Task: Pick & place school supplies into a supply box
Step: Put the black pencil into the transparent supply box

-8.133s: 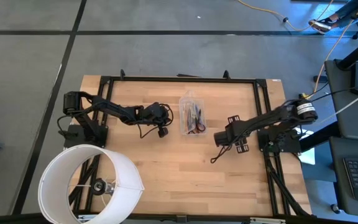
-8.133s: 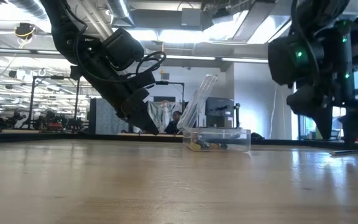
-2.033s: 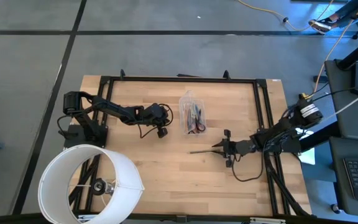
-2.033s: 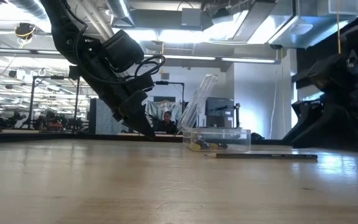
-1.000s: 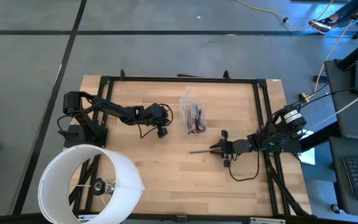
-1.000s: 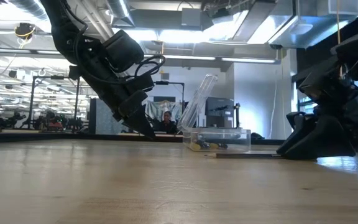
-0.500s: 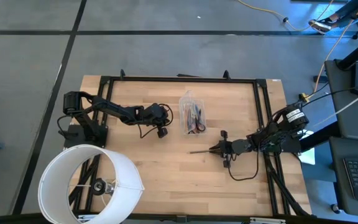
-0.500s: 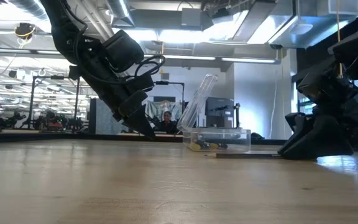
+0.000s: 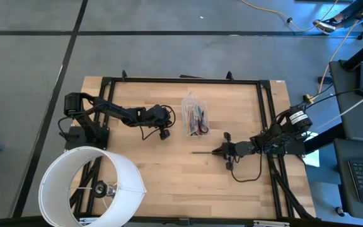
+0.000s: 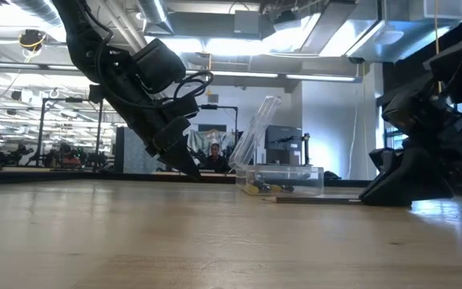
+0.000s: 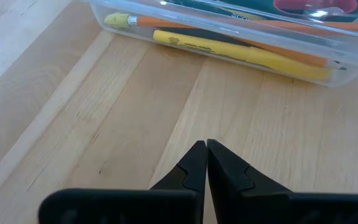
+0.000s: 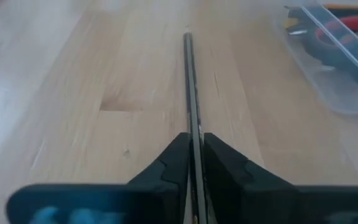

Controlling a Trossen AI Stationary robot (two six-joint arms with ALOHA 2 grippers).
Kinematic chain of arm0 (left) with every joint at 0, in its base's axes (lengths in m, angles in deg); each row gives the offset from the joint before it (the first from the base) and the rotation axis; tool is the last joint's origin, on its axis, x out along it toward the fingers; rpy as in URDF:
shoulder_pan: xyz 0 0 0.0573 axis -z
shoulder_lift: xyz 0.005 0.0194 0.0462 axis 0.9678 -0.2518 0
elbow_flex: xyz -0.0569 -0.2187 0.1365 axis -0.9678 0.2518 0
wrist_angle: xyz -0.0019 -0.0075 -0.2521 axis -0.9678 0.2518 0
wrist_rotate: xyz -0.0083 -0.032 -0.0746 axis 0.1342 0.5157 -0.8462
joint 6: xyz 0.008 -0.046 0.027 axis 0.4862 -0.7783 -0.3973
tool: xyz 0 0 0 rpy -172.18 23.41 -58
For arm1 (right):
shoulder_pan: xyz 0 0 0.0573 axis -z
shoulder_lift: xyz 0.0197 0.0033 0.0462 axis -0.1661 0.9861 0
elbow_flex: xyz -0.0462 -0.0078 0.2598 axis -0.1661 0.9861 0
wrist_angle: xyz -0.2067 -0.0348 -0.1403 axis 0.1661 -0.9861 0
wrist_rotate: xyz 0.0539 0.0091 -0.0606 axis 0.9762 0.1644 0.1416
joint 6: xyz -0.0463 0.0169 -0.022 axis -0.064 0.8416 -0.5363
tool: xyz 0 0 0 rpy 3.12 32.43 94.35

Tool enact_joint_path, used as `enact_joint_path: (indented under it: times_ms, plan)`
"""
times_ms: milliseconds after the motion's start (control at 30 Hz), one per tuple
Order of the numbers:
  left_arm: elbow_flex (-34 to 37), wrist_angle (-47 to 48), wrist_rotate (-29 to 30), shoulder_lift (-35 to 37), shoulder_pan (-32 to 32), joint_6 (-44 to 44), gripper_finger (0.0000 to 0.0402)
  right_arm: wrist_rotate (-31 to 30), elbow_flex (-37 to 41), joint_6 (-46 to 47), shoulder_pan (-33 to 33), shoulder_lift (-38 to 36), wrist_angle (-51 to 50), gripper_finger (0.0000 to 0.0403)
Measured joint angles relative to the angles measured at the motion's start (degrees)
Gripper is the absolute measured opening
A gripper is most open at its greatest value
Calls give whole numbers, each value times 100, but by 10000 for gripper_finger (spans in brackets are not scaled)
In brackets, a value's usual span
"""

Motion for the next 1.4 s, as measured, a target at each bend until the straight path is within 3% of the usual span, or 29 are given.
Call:
enact_joint_path:
  times_ms: [367,733,1400]
  plan:
    - [0,2,0,0,1,-3,6,-28,-29,88,0,0,-4,35]
    - [0,0,-1,0,2,-2,10,-1,-29,1116,0,0,162,31]
    - [0,0,-1,0,1,2,8,113,-29,932,-2,-2,332,24]
